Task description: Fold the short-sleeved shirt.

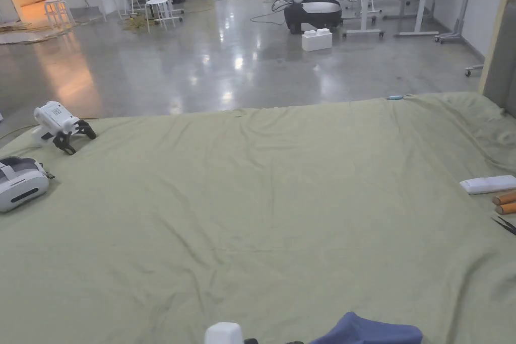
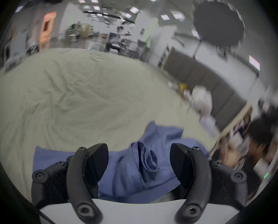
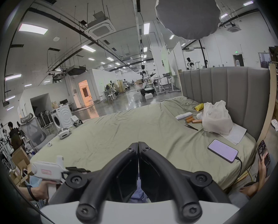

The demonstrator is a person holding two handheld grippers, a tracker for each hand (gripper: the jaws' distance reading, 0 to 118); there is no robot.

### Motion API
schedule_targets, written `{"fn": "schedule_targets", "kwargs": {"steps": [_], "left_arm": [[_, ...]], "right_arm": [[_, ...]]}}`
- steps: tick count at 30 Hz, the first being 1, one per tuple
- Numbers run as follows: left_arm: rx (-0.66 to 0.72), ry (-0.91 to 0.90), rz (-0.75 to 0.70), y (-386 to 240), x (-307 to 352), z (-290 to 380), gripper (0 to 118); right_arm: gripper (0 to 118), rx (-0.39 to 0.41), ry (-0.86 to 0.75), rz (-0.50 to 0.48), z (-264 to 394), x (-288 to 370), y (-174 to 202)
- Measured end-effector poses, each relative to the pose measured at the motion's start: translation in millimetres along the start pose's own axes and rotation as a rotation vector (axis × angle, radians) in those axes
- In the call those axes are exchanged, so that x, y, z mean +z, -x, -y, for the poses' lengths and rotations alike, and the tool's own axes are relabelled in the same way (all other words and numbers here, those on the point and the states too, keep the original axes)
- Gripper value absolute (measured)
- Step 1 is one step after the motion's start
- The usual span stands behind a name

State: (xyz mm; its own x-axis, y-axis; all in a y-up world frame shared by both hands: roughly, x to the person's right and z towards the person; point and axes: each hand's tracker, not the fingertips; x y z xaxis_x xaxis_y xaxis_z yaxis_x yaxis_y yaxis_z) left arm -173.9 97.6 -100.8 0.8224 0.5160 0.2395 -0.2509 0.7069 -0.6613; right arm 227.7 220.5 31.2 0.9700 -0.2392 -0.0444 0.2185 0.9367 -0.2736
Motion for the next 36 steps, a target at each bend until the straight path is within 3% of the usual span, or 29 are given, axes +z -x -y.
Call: {"fn": "schedule_targets", "kwargs": {"steps": [1, 2, 3, 4, 7, 9, 12, 14, 16, 17, 18, 22, 23, 26, 29, 32, 33, 34, 36], "left_arm": [[0.059, -0.019, 0.01, 8, 5, 0, 69], [0.111, -0.041, 0.032, 15, 8, -2, 49], [0.145, -0.06, 0.038, 20, 6, 2, 15], [0.175, -0.056, 0.028, 23, -1, 4, 3], [0.247, 0.041, 0.111, 35, -35, 16, 1], [0.323, 0.137, 0.087, 38, -58, 31, 0], [0.198, 0.234, 0.04, 24, -82, 58, 0], [0.145, 0.176, 0.03, 14, -78, 63, 2], [0.213, 0.176, 0.047, 19, -67, 50, 26], [0.23, 0.157, 0.06, 23, -53, 41, 46], [0.227, 0.099, 0.094, 27, -34, 34, 77], [0.228, -0.037, 0.024, 65, 33, 7, 105], [0.261, -0.045, -0.002, 83, 44, 3, 107], [0.403, -0.076, -0.101, 136, 61, 6, 104], [0.605, -0.052, -0.01, 168, 48, 25, 91], [0.717, -0.007, 0.117, 167, 17, 50, 52], [0.709, -0.02, 0.092, 165, 12, 55, 32], [0.734, -0.038, 0.041, 165, 10, 59, 25], [0.845, -0.105, 0.077, 171, 22, 60, 19]], "right_arm": [[0, -0.005, -0.002, -0.001, 1, 0, 0], [0, -0.01, -0.001, -0.005, 1, 0, 0], [0, -0.017, 0.004, -0.01, 2, 0, 0], [0, -0.023, 0.008, -0.011, 4, -1, -2], [0, -0.026, 0.029, -0.021, 8, -1, -1], [0, -0.019, 0.042, -0.019, 6, 1, 3], [0, -0.015, 0.049, -0.016, 8, 4, 5], [0, -0.013, 0.06, -0.014, 9, 3, 5], [0, -0.002, 0.068, -0.01, 10, 0, 5], [0, -0.003, 0.072, -0.013, 10, -2, 5], [0, -0.006, 0.077, -0.02, 10, -5, 5], [0, -0.01, 0.085, -0.04, 10, -13, 8], [0, -0.01, 0.088, -0.044, 11, -15, 8], [0, -0.007, 0.107, -0.059, 15, -20, 11], [0, -0.01, 0.121, -0.073, 17, -22, 14], [0, -0.001, 0.132, -0.074, 17, -22, 19], [0, 0.007, 0.135, -0.073, 17, -22, 21], [0, 0.018, 0.134, -0.067, 17, -20, 22], [0, 0.027, 0.133, -0.064, 15, -18, 21]]}}
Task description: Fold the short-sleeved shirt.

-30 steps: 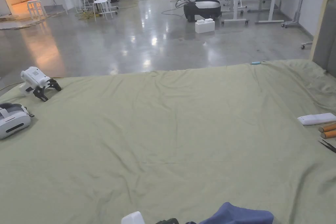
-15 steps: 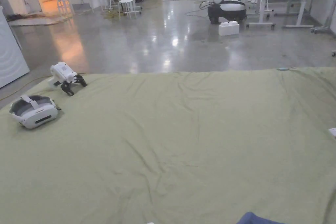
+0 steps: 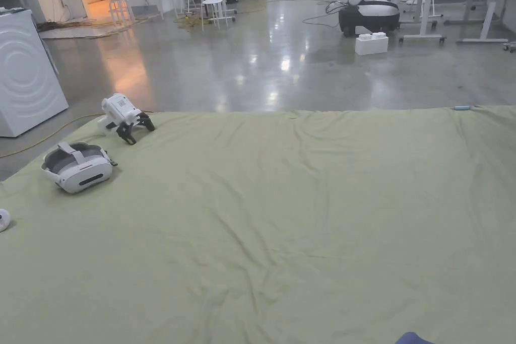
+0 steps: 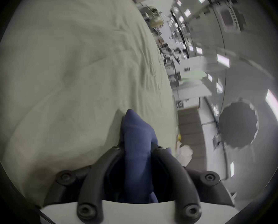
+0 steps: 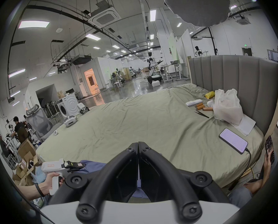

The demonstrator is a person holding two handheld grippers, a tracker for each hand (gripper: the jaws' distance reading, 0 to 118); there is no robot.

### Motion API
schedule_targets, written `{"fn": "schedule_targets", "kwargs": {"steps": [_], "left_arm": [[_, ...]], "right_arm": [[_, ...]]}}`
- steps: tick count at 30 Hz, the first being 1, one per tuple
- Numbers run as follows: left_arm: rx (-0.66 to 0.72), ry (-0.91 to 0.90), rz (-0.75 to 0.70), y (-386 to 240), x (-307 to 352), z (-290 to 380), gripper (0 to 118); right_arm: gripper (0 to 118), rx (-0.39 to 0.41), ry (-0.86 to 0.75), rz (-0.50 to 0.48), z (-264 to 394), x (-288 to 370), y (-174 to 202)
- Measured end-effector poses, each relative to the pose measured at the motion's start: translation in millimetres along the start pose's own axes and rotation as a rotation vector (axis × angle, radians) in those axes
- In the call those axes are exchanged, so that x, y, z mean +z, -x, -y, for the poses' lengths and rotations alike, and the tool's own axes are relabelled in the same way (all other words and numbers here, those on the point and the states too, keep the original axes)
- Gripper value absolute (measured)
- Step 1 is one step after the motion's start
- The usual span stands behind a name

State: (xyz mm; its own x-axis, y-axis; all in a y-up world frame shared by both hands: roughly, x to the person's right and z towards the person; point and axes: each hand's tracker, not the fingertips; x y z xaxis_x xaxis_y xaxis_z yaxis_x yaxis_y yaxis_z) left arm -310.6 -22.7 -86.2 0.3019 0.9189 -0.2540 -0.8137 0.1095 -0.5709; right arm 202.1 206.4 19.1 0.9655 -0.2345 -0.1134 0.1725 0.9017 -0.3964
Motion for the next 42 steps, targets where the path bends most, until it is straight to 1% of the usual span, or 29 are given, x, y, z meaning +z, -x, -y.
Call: {"fn": "schedule_targets", "kwargs": {"steps": [1, 4, 6, 8, 10, 11, 12, 15, 18, 21, 22, 23, 24, 25, 26, 28, 29, 30, 31, 32, 33, 34, 35, 37, 38, 39, 40, 41, 42], "left_arm": [[-0.027, -0.024, -0.012, -4, 8, -1, 18], [-0.242, -0.045, -0.103, -40, 38, -15, 18], [-0.417, -0.083, -0.19, -72, 61, -29, 18], [-0.598, -0.099, -0.236, -108, 71, -29, 18], [-0.779, -0.095, -0.258, -148, 70, -16, 18], [-0.848, -0.088, -0.278, -165, 61, -2, 18], [-0.891, -0.074, -0.294, -181, 49, 15, 18], [-0.956, 0.028, -0.222, -207, 1, 74, 18], [-1.063, 0.183, -0.258, -203, -63, 130, 18], [-1.099, 0.317, -0.253, -189, -105, 170, 20], [-1.104, 0.338, -0.253, -182, -114, 177, 27], [-1.105, 0.356, -0.257, -177, -123, 183, 38], [-1.086, 0.361, -0.228, -174, -127, 183, 60], [-1.067, 0.364, -0.175, -176, -124, 179, 74], [-1.037, 0.357, -0.133, -182, -114, 172, 80], [-0.948, 0.28, -0.055, -195, -87, 153, 80], [-0.909, 0.212, -0.015, -199, -71, 142, 77], [-0.839, 0.116, -0.015, -201, -57, 130, 68], [-0.76, 0.073, -0.026, -199, -50, 121, 54], [-0.713, 0.07, -0.02, -195, -51, 114, 35], [-0.674, 0.101, 0.006, -186, -59, 109, 12], [-0.664, 0.126, 0.009, -180, -68, 108, 8], [-0.641, 0.162, 0.005, -172, -78, 110, 7], [-0.527, 0.297, 0.036, -153, -101, 117, 3], [-0.498, 0.339, 0.043, -147, -113, 129, 3], [-0.511, 0.371, 0.027, -139, -122, 140, 2], [-0.559, 0.392, -0.027, -135, -130, 150, 2], [-0.612, 0.404, -0.135, -130, -140, 159, 1], [-0.639, 0.427, -0.157, -126, -147, 168, 1]], "right_arm": [[0, 0.0, 0.0, 0.0, 0, 1, -1], [0, -0.011, -0.002, 0.004, -1, 0, -6], [0, -0.023, -0.003, 0.001, 0, -2, -9], [0, -0.028, -0.001, 0.003, 3, -5, -12], [0, -0.028, -0.005, 0.011, 5, -4, -12], [0, -0.029, -0.005, 0.01, 6, -2, -12], [0, -0.033, -0.005, 0.006, 5, -1, -11], [0, -0.038, -0.014, 0.018, 7, 5, -13], [0, -0.037, -0.021, 0.042, 8, 14, -16], [0, -0.055, -0.029, 0.064, 11, 26, -20], [0, -0.063, -0.029, 0.071, 13, 29, -23], [0, -0.072, -0.027, 0.082, 16, 31, -25], [0, -0.08, -0.022, 0.092, 17, 32, -28], [0, -0.086, -0.017, 0.097, 19, 33, -30], [0, -0.092, -0.013, 0.101, 21, 33, -33], [0, -0.101, -0.013, 0.105, 24, 34, -37], [0, -0.11, -0.014, 0.102, 25, 33, -39], [0, -0.122, -0.014, 0.099, 26, 32, -42], [0, -0.138, -0.012, 0.096, 27, 30, -43], [0, -0.151, -0.009, 0.091, 27, 28, -44], [0, -0.165, -0.006, 0.087, 28, 26, -44], [0, -0.173, -0.002, 0.085, 29, 24, -44], [0, -0.176, 0.002, 0.081, 30, 23, -43], [0, -0.169, 0.012, 0.073, 33, 22, -41], [0, -0.165, 0.02, 0.072, 34, 22, -39], [0, -0.165, 0.03, 0.073, 36, 21, -38], [0, -0.166, 0.039, 0.073, 38, 21, -35], [0, -0.166, 0.051, 0.07, 41, 20, -33], [0, -0.166, 0.067, 0.065, 44, 18, -31]]}}
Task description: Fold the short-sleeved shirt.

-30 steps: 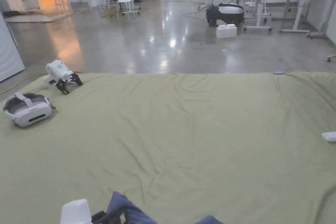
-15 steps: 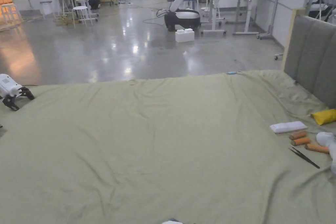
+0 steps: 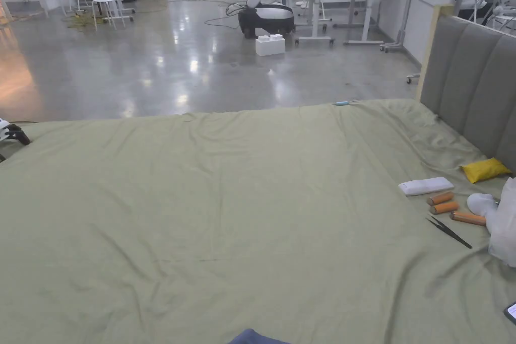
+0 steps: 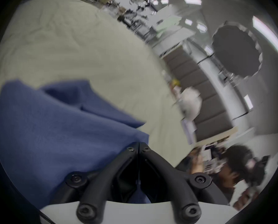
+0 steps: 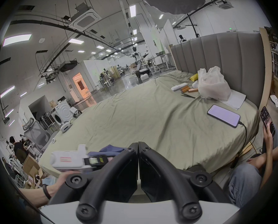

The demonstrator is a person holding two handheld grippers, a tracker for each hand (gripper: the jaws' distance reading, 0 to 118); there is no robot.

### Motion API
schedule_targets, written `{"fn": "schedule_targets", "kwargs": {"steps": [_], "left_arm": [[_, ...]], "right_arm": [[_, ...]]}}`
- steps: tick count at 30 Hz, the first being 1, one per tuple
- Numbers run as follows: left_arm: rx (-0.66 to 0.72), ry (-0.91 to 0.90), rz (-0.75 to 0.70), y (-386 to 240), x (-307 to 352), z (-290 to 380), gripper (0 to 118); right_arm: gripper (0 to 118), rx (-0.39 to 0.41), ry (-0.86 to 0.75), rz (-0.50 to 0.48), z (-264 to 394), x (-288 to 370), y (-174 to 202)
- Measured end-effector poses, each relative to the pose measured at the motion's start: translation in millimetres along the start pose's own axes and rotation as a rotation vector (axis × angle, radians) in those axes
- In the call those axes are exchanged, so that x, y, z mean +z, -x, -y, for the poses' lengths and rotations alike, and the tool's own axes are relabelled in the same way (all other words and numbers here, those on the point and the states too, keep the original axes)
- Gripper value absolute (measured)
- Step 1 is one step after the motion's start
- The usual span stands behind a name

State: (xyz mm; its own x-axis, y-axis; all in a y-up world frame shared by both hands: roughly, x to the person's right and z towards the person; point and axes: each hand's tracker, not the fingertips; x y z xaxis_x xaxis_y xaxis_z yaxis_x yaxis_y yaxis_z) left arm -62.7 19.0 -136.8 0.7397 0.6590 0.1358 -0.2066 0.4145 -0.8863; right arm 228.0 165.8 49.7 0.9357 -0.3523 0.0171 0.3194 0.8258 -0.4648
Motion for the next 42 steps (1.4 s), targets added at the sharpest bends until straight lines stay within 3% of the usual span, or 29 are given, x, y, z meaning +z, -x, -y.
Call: {"fn": "schedule_targets", "kwargs": {"steps": [4, 6, 7, 8, 9, 10, 12, 15, 18, 21, 23, 25, 26, 27, 29, 31, 33, 34, 38, 42], "left_arm": [[-0.042, -0.047, -0.008, -15, 9, -8, 1], [-0.039, -0.06, 0.008, -17, 24, -16, 11], [-0.014, -0.102, 0.047, -19, 40, -20, 25], [-0.015, -0.137, 0.082, -19, 56, -24, 48], [-0.04, -0.161, 0.105, -18, 73, -28, 81], [-0.059, -0.185, 0.098, -18, 89, -31, 98], [-0.093, -0.266, 0.052, -7, 128, -35, 108], [-0.055, -0.302, -0.021, 25, 163, -36, 109], [0.065, -0.267, -0.067, 66, 170, -30, 110], [0.2, -0.241, -0.008, 95, 150, -20, 110], [0.239, -0.161, 0.077, 104, 120, -16, 109], [0.275, -0.069, 0.055, 103, 87, -16, 92], [0.256, -0.095, 0.052, 101, 79, -14, 70], [0.228, -0.108, 0.048, 97, 76, -15, 38], [0.234, -0.108, -0.006, 92, 79, -21, 33], [0.265, -0.097, 0.064, 102, 89, -25, 30], [0.321, -0.116, 0.127, 115, 113, -36, 30], [0.309, -0.173, 0.102, 125, 136, -42, 30], [0.223, -0.309, -0.089, 199, 259, -89, 30], [0.204, -0.32, -0.421, 280, 354, -138, 30]], "right_arm": [[0, 0.047, 0.086, -0.02, 13, -16, 10], [0, 0.061, 0.13, -0.063, 19, -34, 16], [0, 0.071, 0.16, -0.096, 20, -46, 21], [0, 0.082, 0.187, -0.125, 22, -58, 27], [0, 0.096, 0.198, -0.155, 23, -73, 35], [0, 0.103, 0.217, -0.187, 25, -88, 42], [0, 0.095, 0.297, -0.245, 30, -131, 55], [0, 0.078, 0.436, -0.201, 46, -194, 62], [0, 0.203, 0.601, -0.053, 63, -234, 60], [0, 0.135, 0.567, -0.102, 53, -231, 54], [0, 0.161, 0.565, -0.096, 53, -229, 59], [0, 0.199, 0.559, -0.087, 54, -229, 62], [0, 0.198, 0.558, -0.086, 55, -226, 64], [0, 0.191, 0.555, -0.082, 55, -226, 63], [0, 0.147, 0.548, -0.097, 52, -222, 59], [0, 0.077, 0.512, -0.137, 46, -211, 57], [0, 0.007, 0.444, -0.281, 42, -199, 50], [0, -0.025, 0.443, -0.287, 38, -193, 49], [0, 0.003, 0.429, -0.265, 36, -184, 47], [0, 0.019, 0.448, -0.274, 43, -185, 44]]}}
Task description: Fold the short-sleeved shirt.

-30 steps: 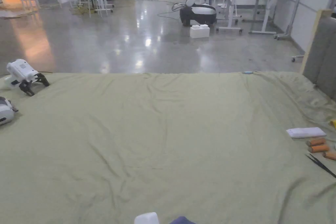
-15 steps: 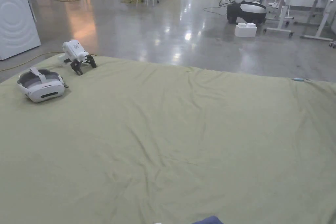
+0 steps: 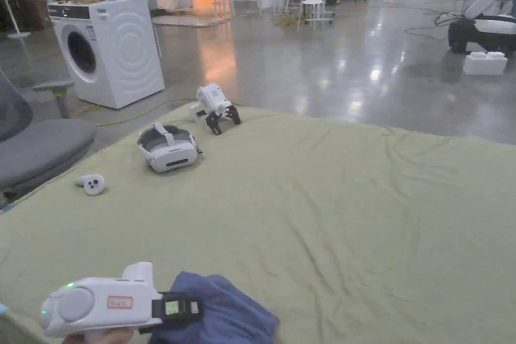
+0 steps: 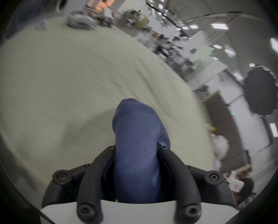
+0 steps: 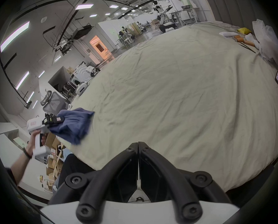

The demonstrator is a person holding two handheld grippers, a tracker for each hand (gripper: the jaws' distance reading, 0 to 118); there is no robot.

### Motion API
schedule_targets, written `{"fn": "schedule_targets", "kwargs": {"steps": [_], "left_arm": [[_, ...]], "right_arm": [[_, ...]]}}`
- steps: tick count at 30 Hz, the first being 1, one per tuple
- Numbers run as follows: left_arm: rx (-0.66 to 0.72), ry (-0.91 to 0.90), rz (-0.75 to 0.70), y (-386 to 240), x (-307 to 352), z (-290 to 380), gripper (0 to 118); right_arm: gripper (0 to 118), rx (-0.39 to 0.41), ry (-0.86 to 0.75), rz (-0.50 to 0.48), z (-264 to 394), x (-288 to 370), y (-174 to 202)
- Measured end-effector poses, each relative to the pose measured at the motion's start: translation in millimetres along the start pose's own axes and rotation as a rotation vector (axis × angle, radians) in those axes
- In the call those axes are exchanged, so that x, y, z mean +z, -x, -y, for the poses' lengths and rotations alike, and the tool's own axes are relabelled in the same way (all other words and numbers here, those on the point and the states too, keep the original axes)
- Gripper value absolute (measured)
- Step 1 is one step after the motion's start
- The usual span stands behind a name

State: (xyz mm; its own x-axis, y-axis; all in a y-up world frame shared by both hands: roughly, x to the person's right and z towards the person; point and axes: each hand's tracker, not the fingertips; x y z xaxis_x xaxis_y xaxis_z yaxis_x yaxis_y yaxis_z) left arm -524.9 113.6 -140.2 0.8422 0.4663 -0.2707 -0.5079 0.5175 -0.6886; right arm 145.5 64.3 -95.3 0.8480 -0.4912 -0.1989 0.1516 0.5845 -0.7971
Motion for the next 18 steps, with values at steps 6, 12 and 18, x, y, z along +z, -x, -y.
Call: {"fn": "schedule_targets", "kwargs": {"steps": [6, 12, 18], "left_arm": [[-0.025, 0.007, -0.241, 32, -26, -27, 73], [-0.231, -0.327, -0.538, -28, 56, -25, 95], [-0.515, -0.675, -0.259, -170, 175, 41, 95]], "right_arm": [[0, -0.016, -0.023, 0.01, 6, -5, -8], [0, 0.066, -0.127, 0.024, -15, 21, 3], [0, 0.253, -0.365, 0.096, -59, 88, 45]]}}
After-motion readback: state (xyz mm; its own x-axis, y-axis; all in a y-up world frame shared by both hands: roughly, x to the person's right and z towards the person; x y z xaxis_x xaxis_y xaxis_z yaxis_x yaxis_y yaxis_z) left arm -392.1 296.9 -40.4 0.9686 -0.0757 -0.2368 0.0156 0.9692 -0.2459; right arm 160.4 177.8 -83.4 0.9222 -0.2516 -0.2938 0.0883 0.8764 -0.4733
